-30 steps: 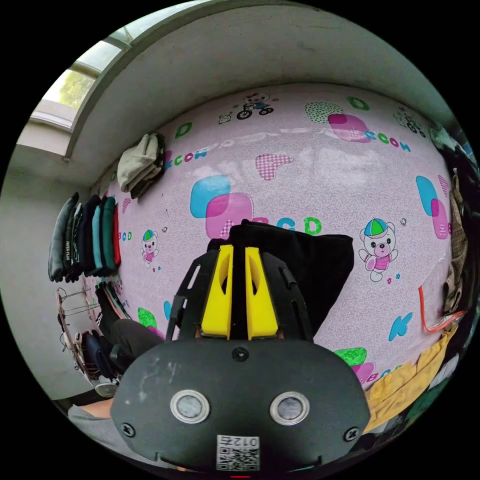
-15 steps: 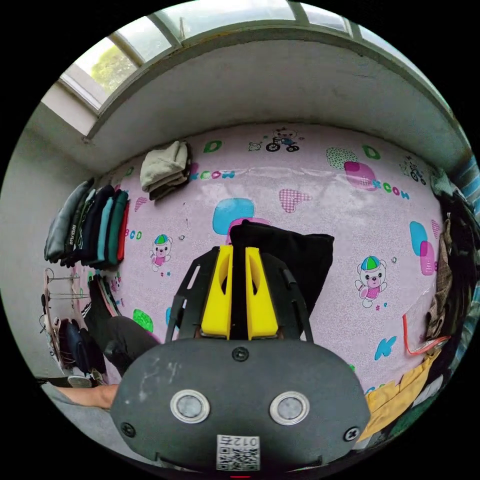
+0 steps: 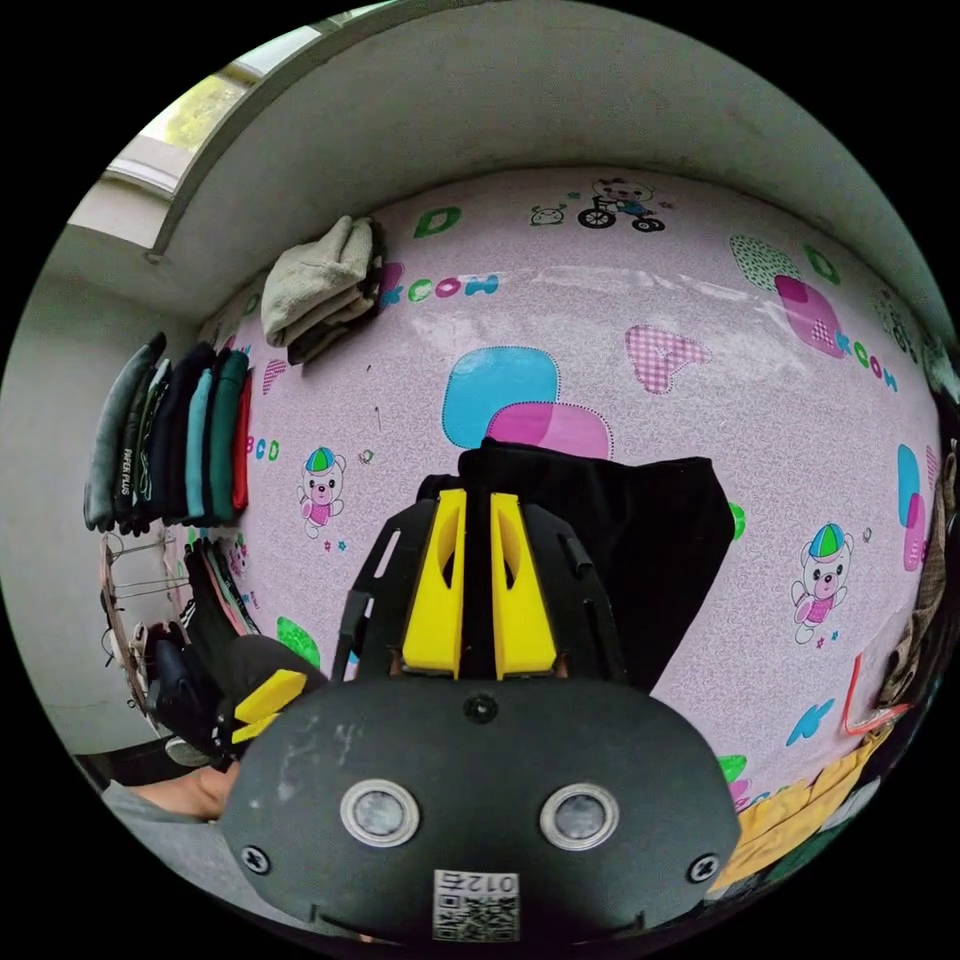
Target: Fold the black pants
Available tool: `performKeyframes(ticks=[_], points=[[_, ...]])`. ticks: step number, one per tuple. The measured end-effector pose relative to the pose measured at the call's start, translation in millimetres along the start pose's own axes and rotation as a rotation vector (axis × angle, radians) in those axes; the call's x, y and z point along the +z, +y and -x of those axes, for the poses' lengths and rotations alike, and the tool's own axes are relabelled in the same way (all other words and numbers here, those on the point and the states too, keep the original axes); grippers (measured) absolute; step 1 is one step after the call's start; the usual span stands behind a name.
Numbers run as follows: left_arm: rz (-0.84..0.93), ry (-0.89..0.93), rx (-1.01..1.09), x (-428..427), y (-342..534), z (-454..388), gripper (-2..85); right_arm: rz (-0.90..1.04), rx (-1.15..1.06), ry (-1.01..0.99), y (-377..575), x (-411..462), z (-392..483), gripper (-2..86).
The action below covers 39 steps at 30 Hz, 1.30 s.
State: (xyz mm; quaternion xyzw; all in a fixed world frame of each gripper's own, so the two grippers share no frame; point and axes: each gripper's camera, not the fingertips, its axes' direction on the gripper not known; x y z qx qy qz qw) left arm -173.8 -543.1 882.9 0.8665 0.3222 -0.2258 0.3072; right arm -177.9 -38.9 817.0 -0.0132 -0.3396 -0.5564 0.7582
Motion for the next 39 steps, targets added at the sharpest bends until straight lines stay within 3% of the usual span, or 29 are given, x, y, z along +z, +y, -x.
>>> performKeyframes(ticks=[7, 13, 19, 25, 31, 39], points=[[0.415, 0.110, 0.172, 119, -97, -7, 10.3, -0.037, 0.020, -0.060, 24, -14, -6, 4.2], [0.596, 0.067, 0.248, 191, -117, -25, 6.7, -0.090, 0.000, -0.118, 53, -30, -13, 5.0], [0.611, 0.095, 0.275, 202, -139, -43, 5.5, -0.268, 0.039, -0.220, 138, -71, -39, 10.3], [0.644, 0.171, 0.204, 220, -170, -59, 5.0, -0.469, 0.146, -0.047, 292, -86, -41, 13.0], [0.698, 0.155, 0.243, 238, -187, -91, 4.6, -0.395, 0.213, 0.153, 380, -27, 0, 14.1], [0.706, 0.162, 0.217, 245, -193, -104, 4.3, -0.287, 0.276, 0.253, 368, -4, 22, 14.3]])
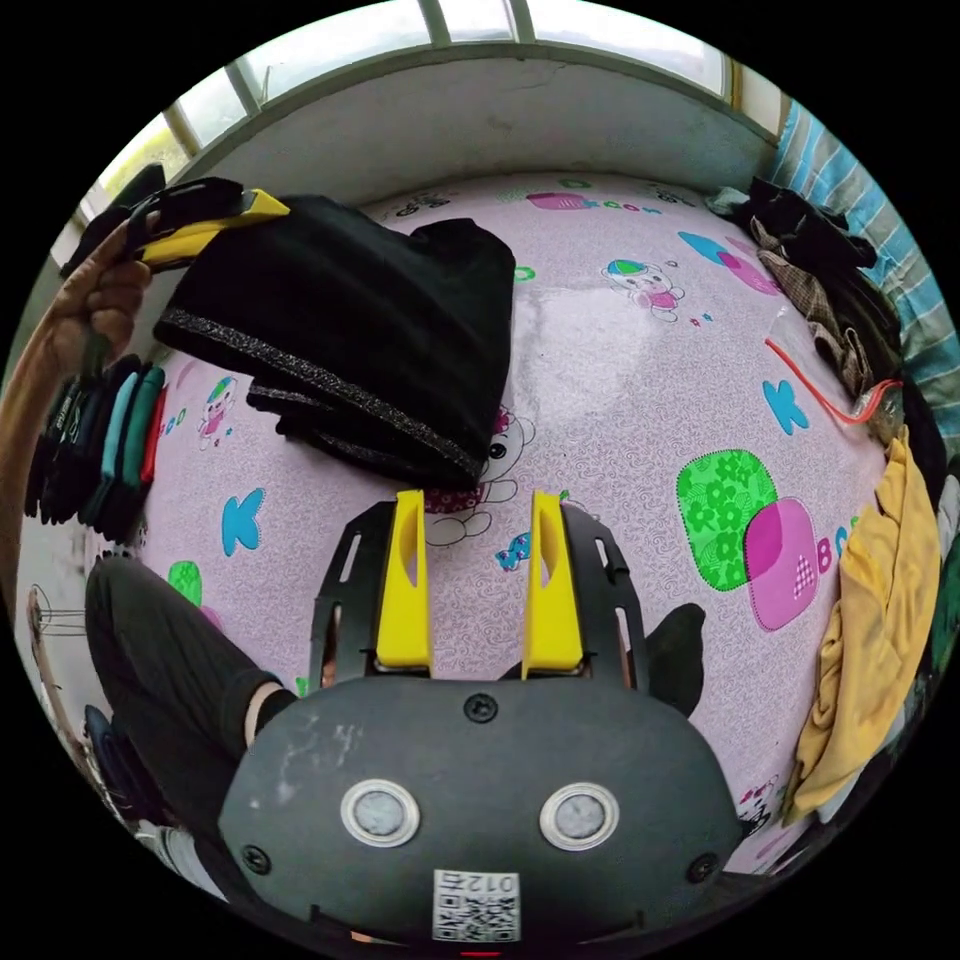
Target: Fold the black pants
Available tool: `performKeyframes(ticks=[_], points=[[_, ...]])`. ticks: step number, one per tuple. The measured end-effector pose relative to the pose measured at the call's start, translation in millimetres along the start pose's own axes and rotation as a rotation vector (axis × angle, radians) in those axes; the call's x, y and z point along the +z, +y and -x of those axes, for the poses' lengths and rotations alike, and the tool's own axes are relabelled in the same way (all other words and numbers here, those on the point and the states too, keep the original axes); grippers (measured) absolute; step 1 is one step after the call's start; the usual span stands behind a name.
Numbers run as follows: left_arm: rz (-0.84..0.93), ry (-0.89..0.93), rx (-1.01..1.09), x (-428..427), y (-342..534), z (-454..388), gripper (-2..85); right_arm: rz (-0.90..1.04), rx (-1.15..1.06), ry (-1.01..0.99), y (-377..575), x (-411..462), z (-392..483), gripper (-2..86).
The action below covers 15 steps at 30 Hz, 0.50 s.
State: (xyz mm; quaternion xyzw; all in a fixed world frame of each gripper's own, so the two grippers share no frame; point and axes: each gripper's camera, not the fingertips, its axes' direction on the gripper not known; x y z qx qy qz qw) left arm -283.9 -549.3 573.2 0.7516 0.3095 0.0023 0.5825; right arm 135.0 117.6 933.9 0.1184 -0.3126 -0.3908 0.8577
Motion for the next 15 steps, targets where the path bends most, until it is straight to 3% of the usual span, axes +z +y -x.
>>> performKeyframes(ticks=[4, 9, 15], points=[[0.005, 0.012, -0.019, 3, -1, 3, 4.3, -0.003, 0.075, -0.077, -12, -7, 6, 13.9], [0.010, 0.020, -0.027, 3, -5, 6, 4.3, 0.015, 0.079, 0.016, -17, 15, 30, 11.9], [-0.014, -0.005, 0.023, -16, 3, 4, 4.3, -0.102, 0.033, 0.097, -9, 13, 60, 6.3]])
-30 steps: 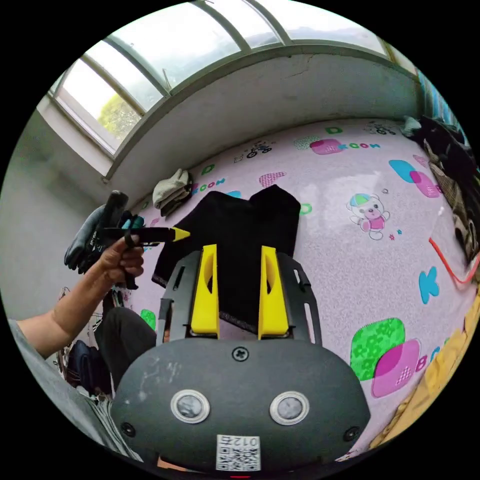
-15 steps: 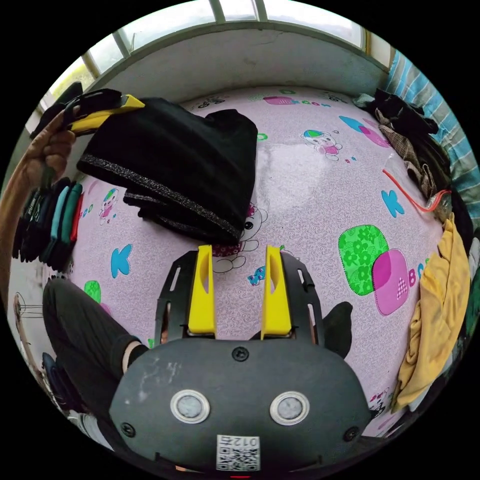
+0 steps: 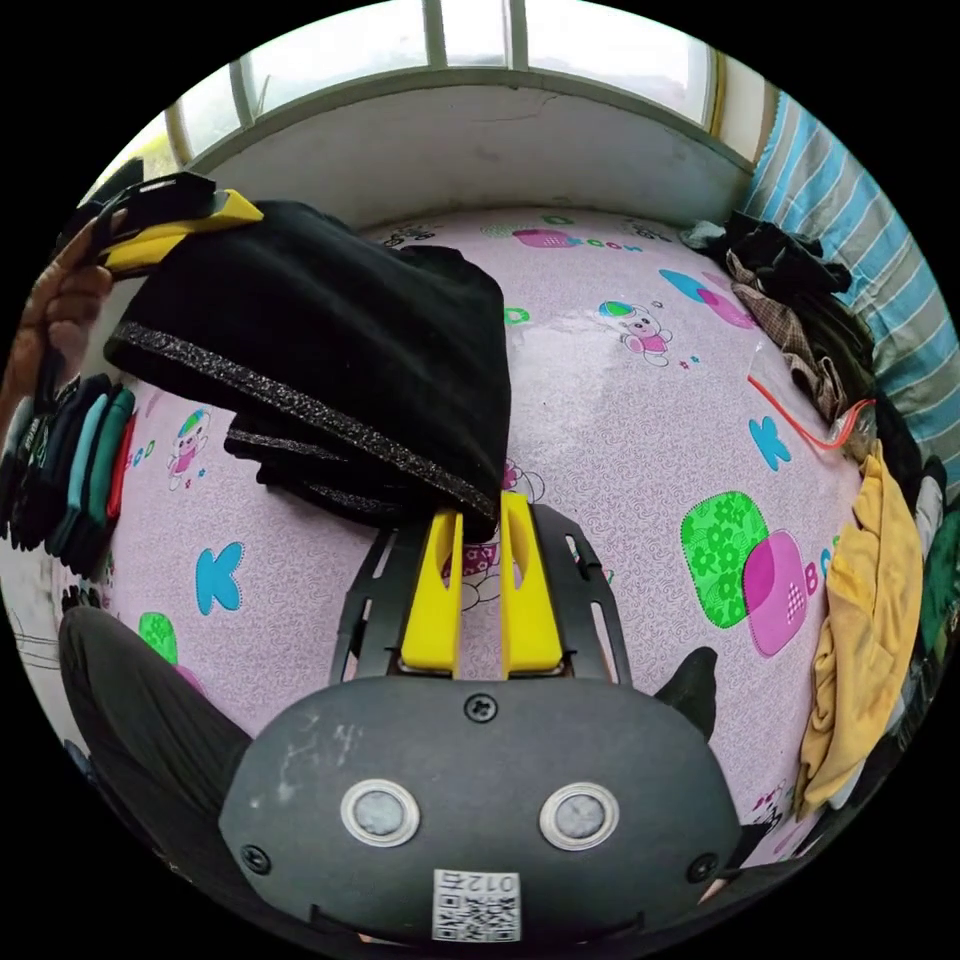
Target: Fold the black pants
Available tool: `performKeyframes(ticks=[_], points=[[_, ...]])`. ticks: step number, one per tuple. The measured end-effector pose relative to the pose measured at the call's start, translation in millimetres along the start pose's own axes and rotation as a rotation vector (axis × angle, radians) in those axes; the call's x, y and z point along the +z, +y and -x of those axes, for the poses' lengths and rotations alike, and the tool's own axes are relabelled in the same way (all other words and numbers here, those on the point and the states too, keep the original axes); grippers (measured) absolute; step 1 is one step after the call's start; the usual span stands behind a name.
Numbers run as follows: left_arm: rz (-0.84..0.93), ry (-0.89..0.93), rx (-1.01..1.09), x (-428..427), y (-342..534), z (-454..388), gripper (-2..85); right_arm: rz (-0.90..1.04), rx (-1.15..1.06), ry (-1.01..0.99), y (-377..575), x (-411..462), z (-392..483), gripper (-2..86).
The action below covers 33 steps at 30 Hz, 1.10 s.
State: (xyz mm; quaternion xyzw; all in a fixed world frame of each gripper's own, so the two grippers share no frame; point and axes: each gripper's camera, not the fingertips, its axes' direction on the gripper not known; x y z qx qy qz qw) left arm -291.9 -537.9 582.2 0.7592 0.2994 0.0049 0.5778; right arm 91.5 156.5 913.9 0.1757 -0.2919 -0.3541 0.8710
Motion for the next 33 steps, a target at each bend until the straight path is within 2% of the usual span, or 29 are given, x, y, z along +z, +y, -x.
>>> performKeyframes(ticks=[5, 7, 11, 14, 17, 20, 24, 26, 27, 29, 31, 33], points=[[0.002, -0.075, -0.084, 13, 43, 62, 4.4, 0.119, -0.014, 0.002, -4, 27, 16, 5.4], [-0.012, -0.018, -0.170, 28, 69, 101, 4.2, 0.122, -0.044, 0.017, -3, 32, 23, 5.1], [-0.095, 0.060, -0.167, 21, 88, 107, 4.1, 0.123, -0.081, 0.039, -4, 35, 34, 5.1], [-0.163, -0.101, 0.013, -8, 88, 64, 4.1, 0.096, -0.157, 0.063, -3, 33, 48, 7.2], [-0.167, -0.194, -0.013, -12, 97, 75, 3.9, 0.106, -0.242, 0.134, -5, 41, 67, 8.2], [-0.135, -0.132, -0.107, 5, 120, 117, 3.7, 0.136, -0.277, 0.114, -7, 54, 76, 5.1], [-0.229, 0.020, -0.174, 3, 152, 149, 3.6, 0.137, -0.284, 0.143, -11, 62, 81, 4.3], [-0.304, 0.012, -0.081, -15, 158, 132, 3.5, 0.136, -0.353, 0.211, -11, 69, 89, 4.0], [-0.331, -0.066, -0.012, -25, 163, 118, 3.5, 0.132, -0.382, 0.239, -10, 71, 92, 4.0], [-0.302, -0.105, -0.103, -24, 172, 126, 3.4, 0.123, -0.486, 0.345, -7, 83, 104, 4.1], [-0.228, 0.041, -0.315, -6, 188, 177, 3.3, 0.122, -0.464, 0.349, -10, 89, 100, 4.3], [-0.236, 0.195, -0.389, 1, 199, 204, 3.3, 0.130, -0.387, 0.294, -16, 91, 86, 4.7]])
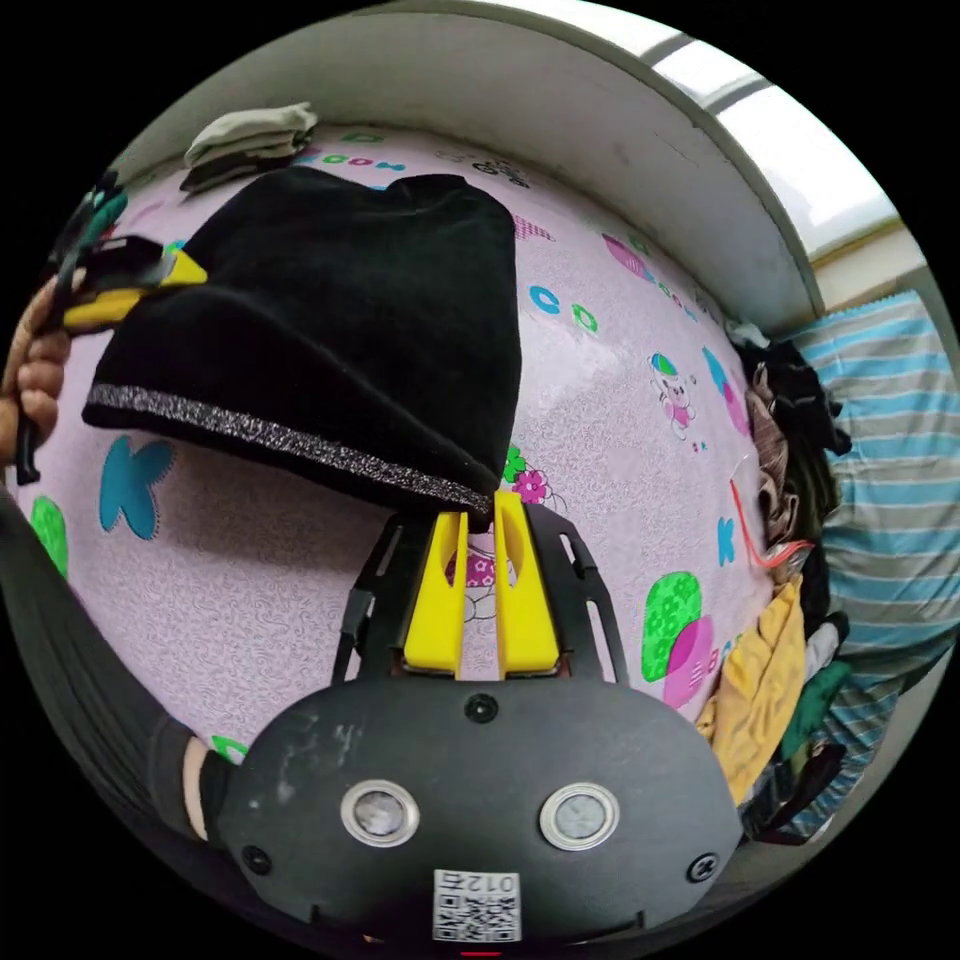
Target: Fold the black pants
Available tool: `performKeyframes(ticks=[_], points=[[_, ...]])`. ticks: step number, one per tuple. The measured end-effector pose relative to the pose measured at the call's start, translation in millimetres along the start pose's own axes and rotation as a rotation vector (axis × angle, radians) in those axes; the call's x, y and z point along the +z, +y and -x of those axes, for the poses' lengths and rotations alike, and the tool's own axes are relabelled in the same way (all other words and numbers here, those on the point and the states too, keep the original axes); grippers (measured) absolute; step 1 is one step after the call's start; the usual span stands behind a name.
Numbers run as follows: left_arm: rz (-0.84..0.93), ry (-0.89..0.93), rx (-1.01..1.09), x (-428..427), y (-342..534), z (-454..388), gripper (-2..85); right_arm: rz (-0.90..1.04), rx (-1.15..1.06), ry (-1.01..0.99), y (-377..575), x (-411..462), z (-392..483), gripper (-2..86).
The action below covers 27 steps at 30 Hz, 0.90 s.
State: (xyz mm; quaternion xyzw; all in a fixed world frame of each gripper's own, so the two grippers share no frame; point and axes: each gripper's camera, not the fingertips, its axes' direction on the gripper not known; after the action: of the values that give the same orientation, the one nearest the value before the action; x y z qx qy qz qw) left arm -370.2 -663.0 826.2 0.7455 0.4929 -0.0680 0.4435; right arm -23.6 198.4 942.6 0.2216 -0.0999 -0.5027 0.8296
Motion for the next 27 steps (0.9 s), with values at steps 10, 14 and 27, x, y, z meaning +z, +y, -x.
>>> performKeyframes(ticks=[10, 14, 27], points=[[-0.011, 0.048, 0.024, -19, 9, 17, 3.5, 0.085, 0.266, -0.640, 29, 20, -172, 7.3], [-0.005, 0.038, 0.041, -24, 10, 19, 3.7, -0.013, 0.514, -1.003, 2, 89, -246, 10.8], [0.034, 0.104, 0.075, -38, 14, 41, 5.0, 0.183, 0.423, -1.305, -100, 253, -273, 11.6]])
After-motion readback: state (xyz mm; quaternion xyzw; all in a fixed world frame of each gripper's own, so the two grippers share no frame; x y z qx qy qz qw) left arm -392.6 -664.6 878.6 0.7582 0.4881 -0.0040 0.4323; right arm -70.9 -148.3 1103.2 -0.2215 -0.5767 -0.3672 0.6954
